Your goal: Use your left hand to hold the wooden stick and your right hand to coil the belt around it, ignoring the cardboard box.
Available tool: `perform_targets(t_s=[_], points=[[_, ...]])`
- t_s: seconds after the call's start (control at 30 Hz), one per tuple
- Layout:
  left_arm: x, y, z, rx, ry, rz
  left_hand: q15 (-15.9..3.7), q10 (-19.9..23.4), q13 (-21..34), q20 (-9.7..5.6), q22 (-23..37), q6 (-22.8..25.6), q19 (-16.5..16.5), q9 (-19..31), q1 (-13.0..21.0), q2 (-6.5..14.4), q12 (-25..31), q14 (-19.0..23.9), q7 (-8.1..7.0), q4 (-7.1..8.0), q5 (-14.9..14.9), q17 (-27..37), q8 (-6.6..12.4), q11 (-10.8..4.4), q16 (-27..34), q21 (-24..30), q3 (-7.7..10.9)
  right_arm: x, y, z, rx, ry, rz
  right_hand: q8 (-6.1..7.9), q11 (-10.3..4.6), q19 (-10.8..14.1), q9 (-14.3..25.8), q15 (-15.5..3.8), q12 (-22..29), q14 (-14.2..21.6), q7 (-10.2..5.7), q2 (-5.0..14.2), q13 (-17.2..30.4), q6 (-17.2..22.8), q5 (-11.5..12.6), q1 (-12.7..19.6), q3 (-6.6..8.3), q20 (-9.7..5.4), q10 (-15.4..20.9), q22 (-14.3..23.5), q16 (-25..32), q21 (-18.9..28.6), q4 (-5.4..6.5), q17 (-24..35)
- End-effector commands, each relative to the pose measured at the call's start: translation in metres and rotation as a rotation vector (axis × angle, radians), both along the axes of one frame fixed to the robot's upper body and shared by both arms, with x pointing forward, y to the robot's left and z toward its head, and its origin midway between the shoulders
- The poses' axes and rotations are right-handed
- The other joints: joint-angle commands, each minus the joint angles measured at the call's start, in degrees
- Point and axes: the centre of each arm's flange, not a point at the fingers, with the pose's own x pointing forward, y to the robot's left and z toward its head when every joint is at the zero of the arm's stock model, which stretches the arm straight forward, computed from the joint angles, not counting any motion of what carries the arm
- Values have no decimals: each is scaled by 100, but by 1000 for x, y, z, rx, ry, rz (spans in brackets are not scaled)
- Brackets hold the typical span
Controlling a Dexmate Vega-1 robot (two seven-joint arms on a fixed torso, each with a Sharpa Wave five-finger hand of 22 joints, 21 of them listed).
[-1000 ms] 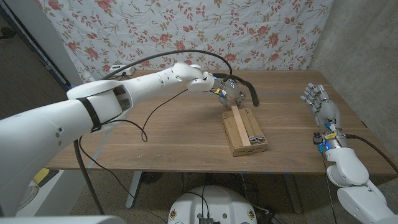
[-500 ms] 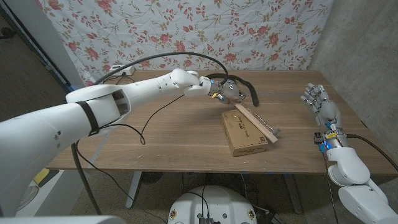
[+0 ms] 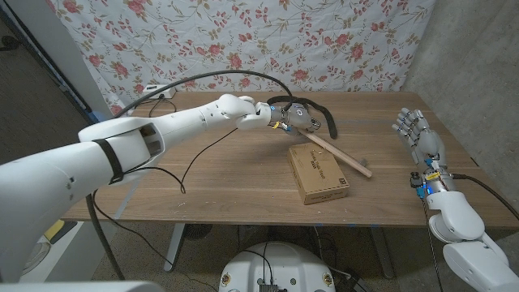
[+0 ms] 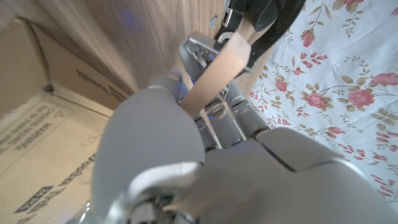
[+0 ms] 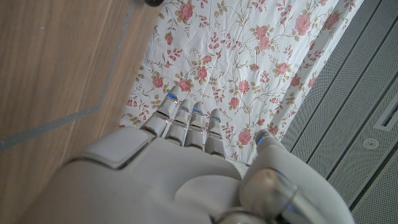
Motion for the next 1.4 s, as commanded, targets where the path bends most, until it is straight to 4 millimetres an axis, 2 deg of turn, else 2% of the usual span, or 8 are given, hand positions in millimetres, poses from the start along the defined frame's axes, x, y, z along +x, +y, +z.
perform_targets(t_s=[0.03,0.1,0.17,0.47,0.6,0.83,1.1,1.4], points=[[-17,16,16,-161,5,9,51,570,2576,-399,496,-209,434,364,-597,59,1289,612,63,711,404,1158,-61,150,744,1113,369,-8,4,3,-22,-11,2,-22,-14,56,20,4,3,41,-21,2,27,54,-7,-20,3,16,49,7,21,-21,-20,23],[-20,19,19,-193,18,23,67,609,3706,-347,926,-234,476,697,-959,123,1882,881,56,907,725,2153,5,228,1358,1535,513,-10,4,4,-25,-13,2,-18,-14,55,20,3,6,44,-18,3,27,63,-8,-22,3,18,58,7,21,-26,-21,23],[-24,24,23,-238,34,31,61,899,3749,-468,987,-306,797,972,-1354,142,2412,918,145,920,904,2733,102,186,1722,1714,611,-11,4,4,-27,-15,2,-16,-17,58,20,3,5,43,-13,4,27,71,-8,-23,3,21,61,7,19,-30,-22,23],[-34,49,33,-468,177,124,68,1314,3769,-393,1328,-6,1159,1885,-2409,230,3662,1211,630,911,1158,2821,836,289,2784,1966,740,-18,2,8,-42,-16,4,-7,-7,62,21,6,5,47,-4,7,28,96,-9,-29,4,18,73,8,15,-44,-24,24],[-38,61,34,-543,252,150,59,1414,3760,-377,1313,32,1244,2586,-2699,241,4328,1154,802,883,1267,2805,1365,304,3300,2002,1062,-19,2,11,-52,-14,10,-2,-6,61,20,3,8,44,-4,8,28,113,-10,-31,5,18,85,8,12,-52,-26,24],[-44,82,32,-656,362,176,63,1721,3754,-286,1369,152,1410,3157,-2852,318,4580,1227,1070,900,1252,2792,1811,500,3724,2141,1500,-19,3,16,-68,-13,23,4,-12,62,20,3,12,49,6,10,28,136,-11,-36,5,19,107,8,9,-66,-28,24],[-48,110,33,-777,498,225,57,1722,3759,-280,1459,125,1398,3394,-3052,300,4574,1158,1079,919,1167,2787,1962,474,3965,2236,1802,-24,5,24,-93,6,-1,1,0,83,20,17,9,122,17,57,28,144,-9,22,48,-1,128,10,26,-90,-69,20],[-53,147,33,-916,660,253,57,1635,3760,-268,1298,79,1303,3334,-3229,255,4572,1047,1078,891,1066,2768,1919,475,4078,2179,1954,-23,14,20,-168,111,-113,27,-49,118,16,7,9,290,-9,207,30,232,-44,517,305,161,207,21,62,-167,-426,24]])
